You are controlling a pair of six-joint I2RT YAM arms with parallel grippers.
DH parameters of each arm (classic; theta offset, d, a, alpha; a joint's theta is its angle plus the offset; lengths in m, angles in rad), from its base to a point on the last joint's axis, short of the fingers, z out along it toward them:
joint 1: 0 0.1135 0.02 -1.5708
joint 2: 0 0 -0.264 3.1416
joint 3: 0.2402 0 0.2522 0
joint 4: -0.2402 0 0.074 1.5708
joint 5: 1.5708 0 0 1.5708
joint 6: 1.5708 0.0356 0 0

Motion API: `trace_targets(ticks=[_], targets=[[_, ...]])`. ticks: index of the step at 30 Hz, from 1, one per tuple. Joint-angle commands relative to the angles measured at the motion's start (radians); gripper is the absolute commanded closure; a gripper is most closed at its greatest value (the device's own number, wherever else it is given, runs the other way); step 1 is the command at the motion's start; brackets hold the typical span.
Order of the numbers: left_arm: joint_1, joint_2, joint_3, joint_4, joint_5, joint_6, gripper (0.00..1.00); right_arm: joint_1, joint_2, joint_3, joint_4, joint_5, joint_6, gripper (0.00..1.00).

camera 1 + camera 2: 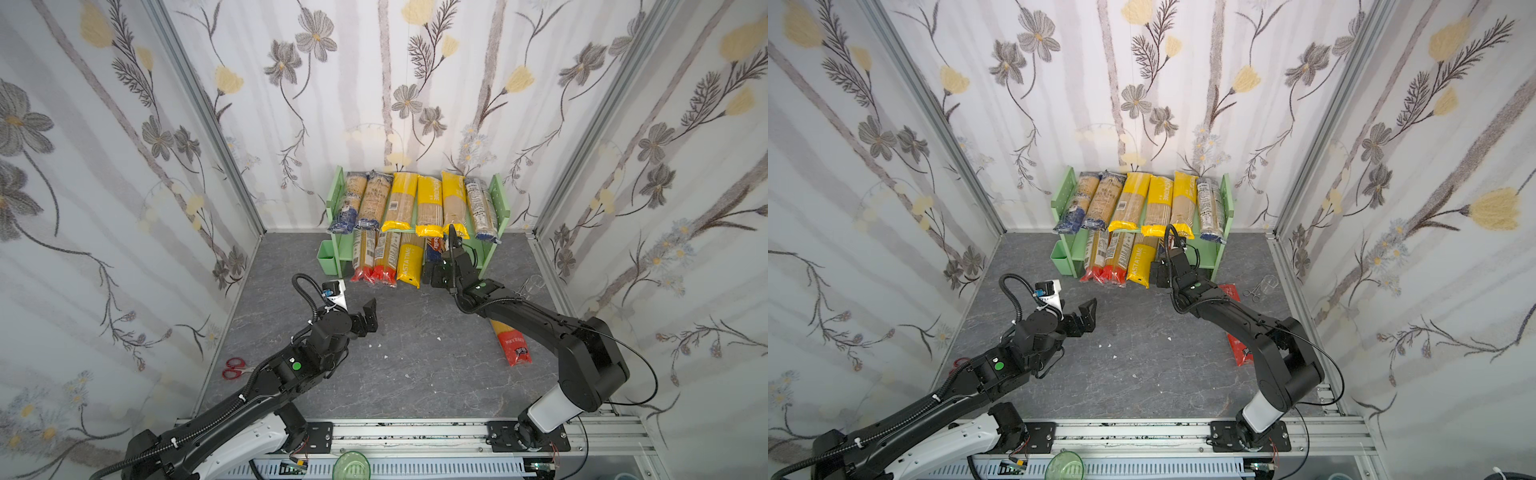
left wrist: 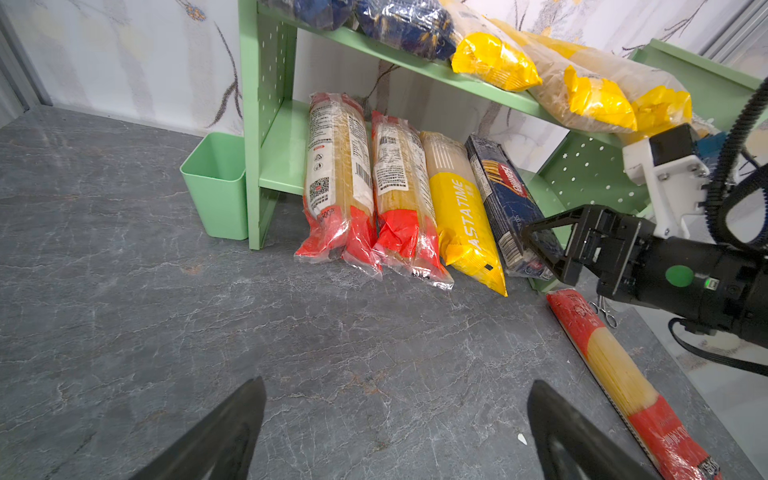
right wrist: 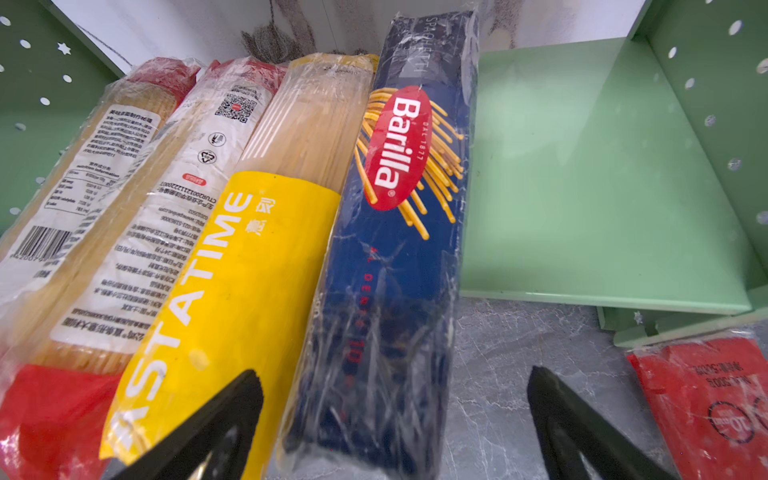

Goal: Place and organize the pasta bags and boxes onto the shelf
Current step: 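Carry the Barilla box upright to the lower shelf beside the PASTATIME pack, then release the Barilla box and move the right gripper to the red spaghetti bag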

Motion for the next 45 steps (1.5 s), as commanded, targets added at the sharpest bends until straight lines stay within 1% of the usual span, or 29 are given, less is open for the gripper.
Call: trace_targets(ticks=[1, 6, 10, 15, 17, 21, 24, 26, 27, 30, 33, 36, 40, 45], targets=[[0.002, 0.002, 0.010, -0.009, 0.014, -0.023, 0.00, 0.011, -0.057, -0.028, 0.018, 0.002, -0.008, 0.00], [0.002, 0.000, 0.008, -0.008, 0.035, -0.033, 0.00, 0.040, -0.189, -0.092, -0.064, 0.030, -0.007, 0.00], [-0.001, 0.010, -0.002, -0.005, 0.049, -0.049, 0.00, 0.054, -0.324, -0.212, -0.109, 0.068, 0.018, 0.00], [-0.017, 0.060, -0.032, 0.020, 0.081, -0.083, 0.00, 0.054, -0.467, -0.370, -0.235, 0.140, 0.090, 0.00], [-0.038, 0.085, -0.042, 0.045, 0.091, -0.096, 0.00, 0.047, -0.523, -0.446, -0.253, 0.164, 0.128, 0.00], [-0.110, 0.161, -0.042, 0.108, 0.102, -0.109, 0.00, 0.001, -0.591, -0.542, -0.258, 0.162, 0.192, 0.00], [-0.177, 0.250, -0.017, 0.151, 0.104, -0.106, 0.00, -0.046, -0.596, -0.587, -0.242, 0.155, 0.208, 0.00], [-0.214, 0.306, 0.003, 0.178, 0.110, -0.102, 0.00, -0.094, -0.590, -0.618, -0.212, 0.104, 0.203, 0.00], [-0.229, 0.334, 0.014, 0.191, 0.116, -0.101, 0.00, -0.118, -0.588, -0.636, -0.195, 0.083, 0.203, 0.00], [-0.259, 0.392, 0.033, 0.242, 0.150, -0.093, 0.00, -0.173, -0.590, -0.667, -0.175, 0.073, 0.215, 0.00], [-0.272, 0.425, 0.032, 0.326, 0.215, -0.082, 0.00, -0.218, -0.597, -0.670, -0.169, 0.064, 0.223, 0.00], [-0.281, 0.480, 0.055, 0.351, 0.256, -0.068, 0.00, -0.276, -0.570, -0.661, -0.167, 0.050, 0.233, 0.00], [-0.287, 0.503, 0.074, 0.351, 0.264, -0.043, 0.00, -0.347, -0.524, -0.647, -0.145, 0.036, 0.238, 0.00], [-0.287, 0.470, 0.053, 0.351, 0.245, -0.022, 0.00, -0.444, -0.432, -0.615, -0.113, -0.076, 0.223, 0.00]])
